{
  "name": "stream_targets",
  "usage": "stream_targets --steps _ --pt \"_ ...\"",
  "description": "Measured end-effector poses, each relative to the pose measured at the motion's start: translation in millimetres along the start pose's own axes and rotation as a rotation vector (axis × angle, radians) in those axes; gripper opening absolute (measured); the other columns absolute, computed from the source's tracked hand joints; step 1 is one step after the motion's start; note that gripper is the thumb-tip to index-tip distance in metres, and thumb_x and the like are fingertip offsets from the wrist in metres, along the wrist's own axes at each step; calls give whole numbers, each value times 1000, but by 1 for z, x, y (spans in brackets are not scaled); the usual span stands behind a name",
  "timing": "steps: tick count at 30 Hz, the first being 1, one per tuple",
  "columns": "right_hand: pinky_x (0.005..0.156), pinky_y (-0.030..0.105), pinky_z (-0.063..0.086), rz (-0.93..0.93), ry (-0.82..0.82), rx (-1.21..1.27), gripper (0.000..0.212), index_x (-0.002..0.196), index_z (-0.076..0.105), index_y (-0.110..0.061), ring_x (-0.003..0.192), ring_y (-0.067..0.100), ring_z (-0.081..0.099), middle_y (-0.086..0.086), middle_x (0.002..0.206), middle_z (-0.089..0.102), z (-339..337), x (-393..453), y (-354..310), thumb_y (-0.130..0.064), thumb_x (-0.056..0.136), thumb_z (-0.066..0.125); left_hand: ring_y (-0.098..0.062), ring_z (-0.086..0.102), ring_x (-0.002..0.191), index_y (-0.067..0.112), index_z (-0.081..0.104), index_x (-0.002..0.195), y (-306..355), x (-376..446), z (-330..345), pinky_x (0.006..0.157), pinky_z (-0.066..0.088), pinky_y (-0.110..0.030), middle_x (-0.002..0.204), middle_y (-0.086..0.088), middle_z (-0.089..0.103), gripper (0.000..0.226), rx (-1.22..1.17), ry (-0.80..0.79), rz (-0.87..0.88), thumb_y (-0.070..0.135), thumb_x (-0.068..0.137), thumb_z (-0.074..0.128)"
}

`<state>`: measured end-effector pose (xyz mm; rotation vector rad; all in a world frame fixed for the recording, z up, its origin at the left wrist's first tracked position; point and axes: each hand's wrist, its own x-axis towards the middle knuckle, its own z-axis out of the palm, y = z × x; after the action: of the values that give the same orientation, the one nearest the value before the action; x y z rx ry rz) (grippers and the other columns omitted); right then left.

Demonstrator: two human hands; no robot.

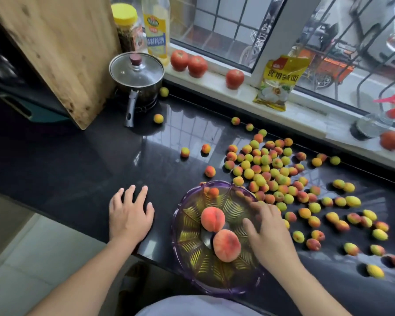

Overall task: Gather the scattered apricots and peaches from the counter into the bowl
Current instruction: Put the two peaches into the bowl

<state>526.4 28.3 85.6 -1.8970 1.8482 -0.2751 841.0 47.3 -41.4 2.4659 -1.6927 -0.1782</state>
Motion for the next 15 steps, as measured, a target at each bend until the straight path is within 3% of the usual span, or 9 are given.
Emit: stream_targets --steps 2,5,8,12,15 --pt "82 22 39 -39 -22 -21 33 129 57 -22 103 8 54 -12 117 46 -6 27 -7 -26 96 63 -43 53 117 15 70 133 -4 33 -7 108 40 -61 126 -19 63 54 12 25 -31 42 93 43" --pt "83 27 43 -162 -22 -42 29 126 62 -21 100 11 55 -11 111 49 -8 83 -40 -24 98 59 -45 31 149 20 49 155 -12 77 -11 125 17 -63 159 -22 40 55 18 -28 -187 39 104 48" --pt "88 36 48 -276 -72 -71 27 122 66 -21 103 19 59 -3 112 59 7 153 -81 -23 97 55 -40 7 161 29 22 167 -16 96 2 128 4 -61 174 -15 16 63 47 -67 -261 47 108 33" --pt "94 38 49 -294 -124 -80 30 117 69 -12 108 28 61 9 115 66 57 269 -132 -19 93 53 -38 7 161 30 23 167 -19 100 13 129 5 -60 174 -14 18 64 51 -49 -279 48 107 36" --pt "94 34 47 -265 -113 -13 39 130 61 -15 116 30 59 9 125 66 98 349 -178 -19 92 51 -39 13 160 29 31 165 -23 102 19 128 10 -62 172 -16 25 63 62 -13 -270 47 106 41"
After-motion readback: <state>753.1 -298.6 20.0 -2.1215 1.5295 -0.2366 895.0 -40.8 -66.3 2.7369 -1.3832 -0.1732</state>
